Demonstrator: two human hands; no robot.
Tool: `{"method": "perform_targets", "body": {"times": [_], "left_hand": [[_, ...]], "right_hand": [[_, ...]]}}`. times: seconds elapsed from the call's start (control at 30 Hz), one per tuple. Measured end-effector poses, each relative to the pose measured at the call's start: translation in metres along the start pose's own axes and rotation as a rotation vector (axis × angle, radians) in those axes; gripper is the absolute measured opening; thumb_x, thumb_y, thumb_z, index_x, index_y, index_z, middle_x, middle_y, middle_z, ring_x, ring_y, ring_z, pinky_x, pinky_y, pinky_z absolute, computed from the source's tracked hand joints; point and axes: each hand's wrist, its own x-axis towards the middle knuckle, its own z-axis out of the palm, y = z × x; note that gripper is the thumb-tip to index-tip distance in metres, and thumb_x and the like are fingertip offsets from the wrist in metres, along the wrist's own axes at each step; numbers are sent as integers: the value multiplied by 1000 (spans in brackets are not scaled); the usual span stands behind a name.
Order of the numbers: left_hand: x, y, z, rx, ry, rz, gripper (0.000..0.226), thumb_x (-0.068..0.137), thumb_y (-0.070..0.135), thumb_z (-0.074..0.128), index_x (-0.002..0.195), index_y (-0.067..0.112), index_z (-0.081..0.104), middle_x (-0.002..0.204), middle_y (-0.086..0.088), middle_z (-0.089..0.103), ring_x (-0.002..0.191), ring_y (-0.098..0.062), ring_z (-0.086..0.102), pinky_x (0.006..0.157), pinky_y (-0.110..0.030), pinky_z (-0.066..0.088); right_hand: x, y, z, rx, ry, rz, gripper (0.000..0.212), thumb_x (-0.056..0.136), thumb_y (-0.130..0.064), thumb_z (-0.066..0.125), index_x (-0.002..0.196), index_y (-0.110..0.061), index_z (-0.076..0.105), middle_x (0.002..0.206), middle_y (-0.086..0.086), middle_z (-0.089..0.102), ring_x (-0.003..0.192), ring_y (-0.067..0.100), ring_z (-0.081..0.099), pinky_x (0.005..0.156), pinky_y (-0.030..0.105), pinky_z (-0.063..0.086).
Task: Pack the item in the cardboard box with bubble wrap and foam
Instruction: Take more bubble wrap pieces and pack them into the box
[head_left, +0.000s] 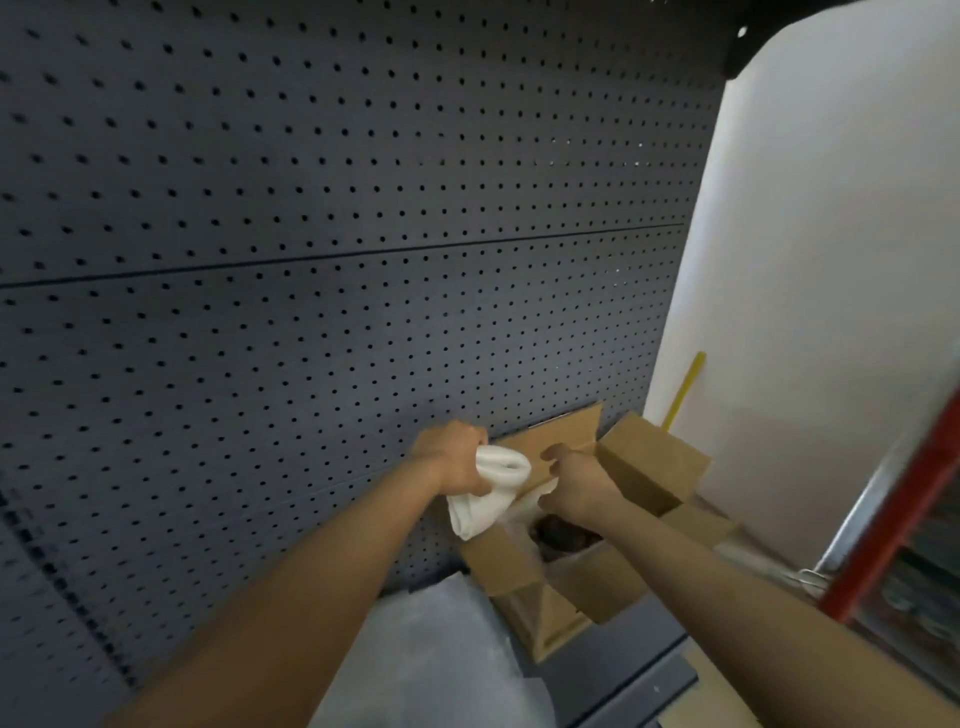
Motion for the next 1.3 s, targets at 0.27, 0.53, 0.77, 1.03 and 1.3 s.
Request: {"method": "perform_targets", "body": {"times": [0.27,0.53,0.77,1.03,1.3], "left_hand": [[63,90,22,-39,-4,-48,42,70,43,73,103,23,57,102,0,61,88,-20,60,71,-32,48],[110,124,46,-46,-39,-60,43,72,44,73,105,21,58,106,0,61,88,-19,57,69,-31,44],[156,144,60,-42,-75,-63,48,71,49,73,107,20,58,96,2,54,86,-19,53,67,-31,41],[207,166,85,-13,-98,-187,49,69,54,72,103,21,64,93,2,62,84,-17,59,72,-32,48],[214,190,102,-61,-194,-327,55,72,53,68,118,23,59,111,-2,64,96,-23,62,83,-38,55]], "right_hand": [[35,90,-53,-52,-66,-72,61,83,-14,64,138,-14,38,125,11,58,111,25,57,89,34,52],[66,137,-82,-123,-89,-118,22,74,-20,68,94,-15,60,85,3,60,81,21,60,73,38,59],[97,158,-93,-127,-118,-65,38,80,-23,64,117,-15,58,119,9,57,110,27,56,90,35,50],[151,199,-104,-251,-255,-230,37,83,-29,61,117,-13,60,113,11,65,104,29,60,91,40,52],[187,214,-93,-391,-367,-473,13,84,-28,59,84,-18,51,98,8,58,95,27,55,90,39,47]]}}
